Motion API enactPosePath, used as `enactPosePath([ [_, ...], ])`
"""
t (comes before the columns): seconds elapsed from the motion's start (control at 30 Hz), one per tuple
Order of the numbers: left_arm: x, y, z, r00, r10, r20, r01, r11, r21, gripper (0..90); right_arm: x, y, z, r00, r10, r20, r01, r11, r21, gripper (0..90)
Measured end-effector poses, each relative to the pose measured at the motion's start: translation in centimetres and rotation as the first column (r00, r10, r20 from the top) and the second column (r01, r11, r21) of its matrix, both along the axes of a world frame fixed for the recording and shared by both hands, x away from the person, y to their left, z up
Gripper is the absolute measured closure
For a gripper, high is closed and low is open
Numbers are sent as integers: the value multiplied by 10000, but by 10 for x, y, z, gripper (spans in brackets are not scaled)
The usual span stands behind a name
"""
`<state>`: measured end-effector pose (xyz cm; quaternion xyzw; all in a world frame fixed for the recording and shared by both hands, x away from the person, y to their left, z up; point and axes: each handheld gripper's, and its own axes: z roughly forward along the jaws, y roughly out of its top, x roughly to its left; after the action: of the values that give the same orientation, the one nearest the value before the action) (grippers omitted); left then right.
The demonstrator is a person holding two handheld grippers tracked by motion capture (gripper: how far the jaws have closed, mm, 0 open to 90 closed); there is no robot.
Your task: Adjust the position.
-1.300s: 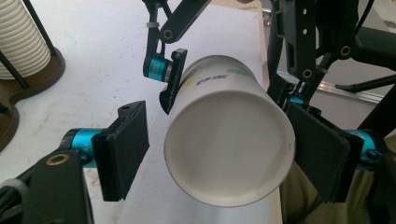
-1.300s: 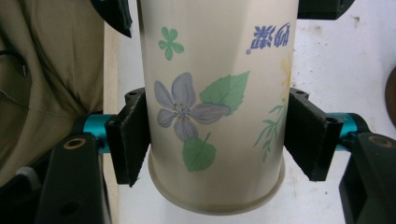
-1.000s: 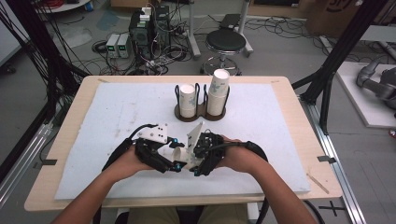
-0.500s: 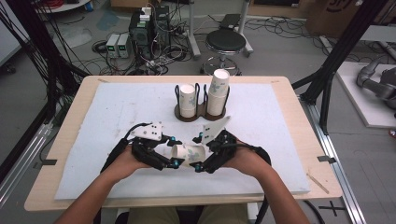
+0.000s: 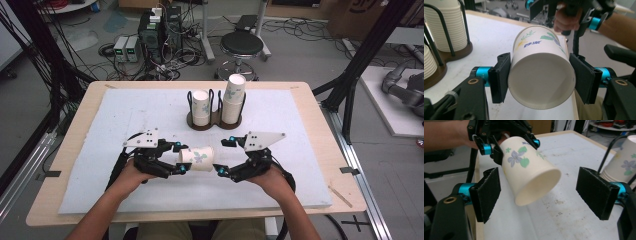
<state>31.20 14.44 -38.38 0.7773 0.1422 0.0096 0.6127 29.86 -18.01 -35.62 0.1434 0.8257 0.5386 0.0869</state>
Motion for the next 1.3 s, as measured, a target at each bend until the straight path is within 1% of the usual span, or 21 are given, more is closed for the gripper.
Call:
enactPosePath([
  [0.07, 0, 1, -2, 10000, 45, 57, -44, 9998, -192, 364, -1, -4, -4, 9998, -207, 0, 207, 9994, 280, 205],
  [0.13, -1, 3, -3, 9999, 93, 76, -90, 9992, -390, 364, -1, -7, -7, 9996, -284, -3, 284, 9985, 467, 205],
  [0.2, -1, 4, -5, 9999, 98, 51, -95, 9985, -536, 364, -3, -10, -11, 9994, -326, -66, 329, 9982, 506, 205],
  [0.27, -2, 4, -6, 9999, 87, 115, -79, 9979, -636, 364, -3, -11, -12, 9995, -314, -82, 318, 9982, 515, 205],
  [0.33, -3, 4, -6, 9999, 64, 155, -51, 9964, -846, 364, -3, -12, -14, 9994, -276, -194, 287, 9979, 586, 205],
  [0.37, -3, 4, -6, 9998, 21, 181, -3, 9954, -959, 364, -3, -12, -16, 9996, -246, -168, 256, 9978, 617, 205],
  [0.4, -3, 4, -6, 9998, -22, 222, 44, 9950, -1001, 364, -3, -12, -16, 9996, -200, -212, 213, 9978, 624, 205],
  [0.53, -5, 3, -6, 9995, -138, 267, 164, 9948, -1001, 364, -4, -11, -18, 9996, 37, -280, -19, 9980, 633, 205],
  [0.63, -6, 2, -6, 9991, -258, 334, 291, 9943, -1026, 364, -4, -9, -21, 9987, 212, -467, -182, 9978, 635, 205],
  [0.7, -6, 2, -6, 9987, -370, 356, 406, 9935, -1059, 364, -3, -9, -22, 9983, 292, -499, -259, 9974, 666, 205],
  [0.8, -7, 1, -5, 9980, -503, 388, 540, 9935, -1007, 364, -3, -7, -23, 9961, 582, -661, -534, 9959, 726, 204],
  [0.83, -7, 1, -5, 9977, -540, 412, 579, 9933, -1003, 364, -3, -6, -24, 9960, 654, -610, -609, 9955, 727, 205],
  [0.87, -7, 0, -5, 9976, -558, 416, 597, 9931, -1008, 364, -4, -4, -24, 9934, 809, -807, -753, 9947, 707, 205],
  [0.93, -8, -1, -5, 9971, -648, 410, 687, 9924, -1020, 364, -3, -3, -25, 9946, 759, -715, -712, 9953, 650, 205],
  [0.97, -8, -1, -5, 9964, -730, 420, 769, 9920, -1005, 364, -3, -2, -25, 9923, 895, -852, -841, 9943, 658, 205],
  [1.0, -8, -2, -5, 9960, -780, 426, 820, 9914, -1025, 364, -3, -1, -26, 9918, 919, -888, -863, 9941, 652, 205],
  [1.03, -9, -3, -5, 9958, -811, 428, 851, 9912, -1018, 364, -2, -1, -27, 9932, 845, -801, -798, 9950, 605, 205],
  [1.1, -9, -4, -5, 9949, -911, 426, 950, 9904, -1004, 364, -3, 1, -28, 9882, 1094, -1075, -1031, 9927, 631, 205],
  [1.13, -10, -4, -5, 9947, -941, 413, 980, 9897, -1042, 364, -2, 1, -28, 9893, 1075, -984, -1014, 9927, 647, 205],
  [1.23, -10, -6, -5, 9928, -1130, 404, 1169, 9866, -1140, 365, -3, 3, -29, 9871, 1175, -1087, -1101, 9913, 721, 205],
  [1.3, -11, -7, -4, 9916, -1234, 398, 1271, 9854, -1130, 365, -2, 4, -30, 9853, 1271, -1142, -1192, 9901, 743, 205],
])
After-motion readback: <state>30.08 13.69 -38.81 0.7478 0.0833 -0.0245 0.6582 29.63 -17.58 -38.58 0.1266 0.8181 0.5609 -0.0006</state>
